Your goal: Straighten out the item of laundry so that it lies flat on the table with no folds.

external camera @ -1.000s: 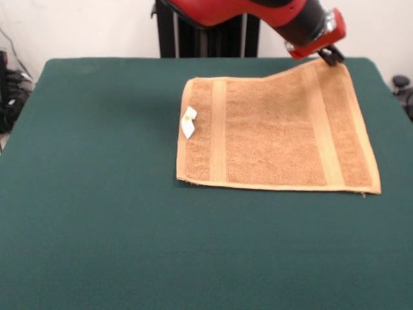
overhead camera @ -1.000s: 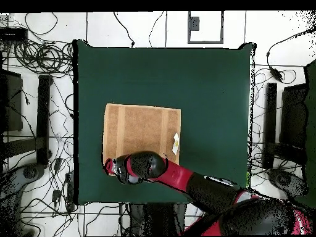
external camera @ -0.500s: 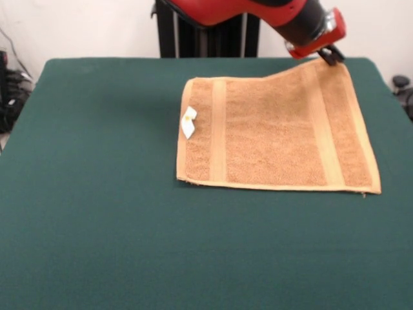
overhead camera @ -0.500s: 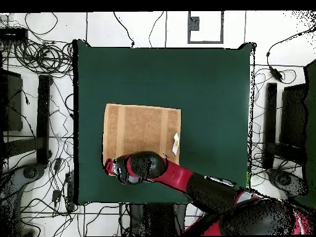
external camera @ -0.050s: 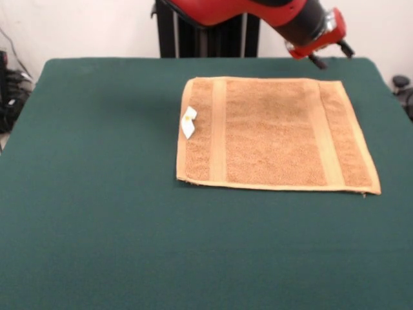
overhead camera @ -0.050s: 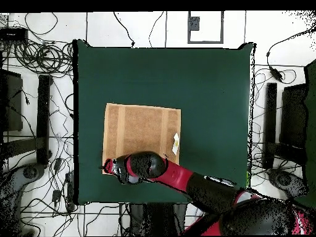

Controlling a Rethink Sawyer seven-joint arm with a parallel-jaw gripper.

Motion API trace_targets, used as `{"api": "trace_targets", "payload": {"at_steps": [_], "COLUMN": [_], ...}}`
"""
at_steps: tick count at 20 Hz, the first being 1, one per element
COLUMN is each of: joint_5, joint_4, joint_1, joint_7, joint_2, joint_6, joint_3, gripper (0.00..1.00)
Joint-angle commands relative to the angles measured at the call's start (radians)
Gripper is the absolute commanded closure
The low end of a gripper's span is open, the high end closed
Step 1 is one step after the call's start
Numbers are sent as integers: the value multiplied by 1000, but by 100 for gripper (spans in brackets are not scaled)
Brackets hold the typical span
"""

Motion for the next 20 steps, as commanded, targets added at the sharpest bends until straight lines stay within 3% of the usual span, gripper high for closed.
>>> {"api": "trace_targets", "payload": {"at_steps": [1,7,10,11,14,20], "joint_5": [31,25,-71,-122,-191,-255], "joint_4": [-72,-110,-259,-337,-436,-483], "joint_1": [28,65,229,326,427,467], "joint_7": [142,143,121,127,125,134], "joint_2": [20,-19,-108,-138,-160,-176], "joint_6": [8,39,57,70,136,158], "joint_3": [3,-47,-271,-395,-530,-608], "gripper": [0,0,0,0,0,0]}}
